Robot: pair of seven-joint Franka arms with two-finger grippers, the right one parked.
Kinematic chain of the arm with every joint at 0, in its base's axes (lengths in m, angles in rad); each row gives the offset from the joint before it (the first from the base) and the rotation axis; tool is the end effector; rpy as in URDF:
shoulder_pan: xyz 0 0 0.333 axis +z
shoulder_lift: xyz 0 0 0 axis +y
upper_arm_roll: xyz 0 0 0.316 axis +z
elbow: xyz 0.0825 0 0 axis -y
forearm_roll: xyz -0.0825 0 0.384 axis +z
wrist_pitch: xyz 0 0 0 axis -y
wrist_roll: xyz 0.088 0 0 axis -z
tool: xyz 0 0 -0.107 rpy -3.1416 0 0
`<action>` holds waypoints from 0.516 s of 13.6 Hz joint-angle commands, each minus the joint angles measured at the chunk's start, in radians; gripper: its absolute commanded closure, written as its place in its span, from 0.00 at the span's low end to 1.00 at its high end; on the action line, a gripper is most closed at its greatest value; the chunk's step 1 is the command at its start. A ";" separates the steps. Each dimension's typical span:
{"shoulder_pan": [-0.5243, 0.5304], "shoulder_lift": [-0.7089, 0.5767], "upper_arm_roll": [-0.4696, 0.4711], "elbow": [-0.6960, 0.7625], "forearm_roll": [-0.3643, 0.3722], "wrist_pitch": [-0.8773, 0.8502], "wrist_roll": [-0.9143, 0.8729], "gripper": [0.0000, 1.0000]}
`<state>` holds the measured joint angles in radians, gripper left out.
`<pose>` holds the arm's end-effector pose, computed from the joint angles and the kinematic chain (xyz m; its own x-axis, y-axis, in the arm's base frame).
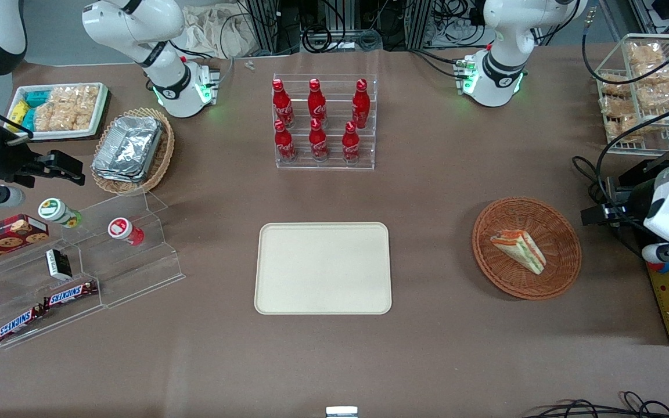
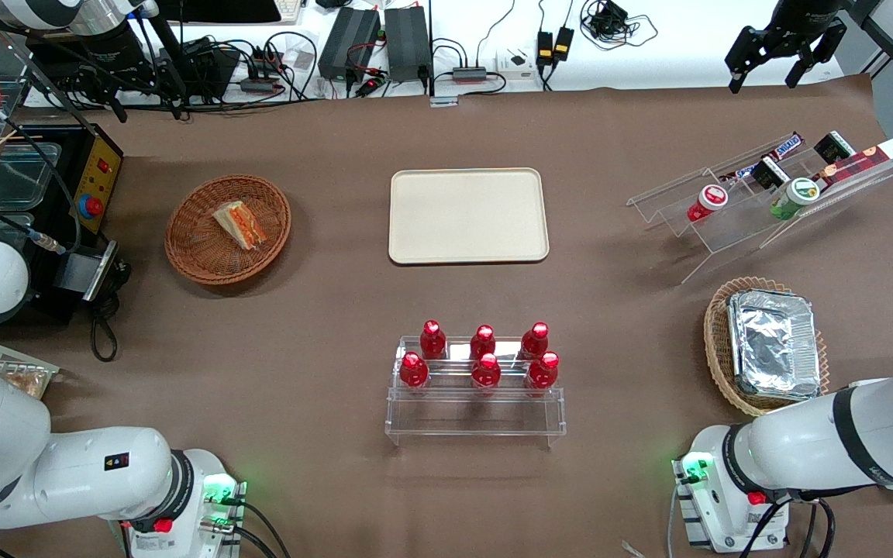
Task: Place sandwich from basket to tray
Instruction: 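Move the left gripper over the wicker basket above the sandwich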
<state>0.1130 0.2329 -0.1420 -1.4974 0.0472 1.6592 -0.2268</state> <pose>0.6253 -0.0047 0.5302 0.9789 0.1940 -0.0638 0.1925 -0.9809 -0.0290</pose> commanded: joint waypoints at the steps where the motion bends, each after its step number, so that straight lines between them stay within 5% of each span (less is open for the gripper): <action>1: -0.001 -0.001 -0.002 0.003 0.010 -0.015 -0.080 0.01; 7: 0.002 0.006 -0.011 0.005 -0.061 -0.079 -0.062 0.01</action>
<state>0.1122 0.2332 -0.1458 -1.4977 0.0285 1.6285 -0.2858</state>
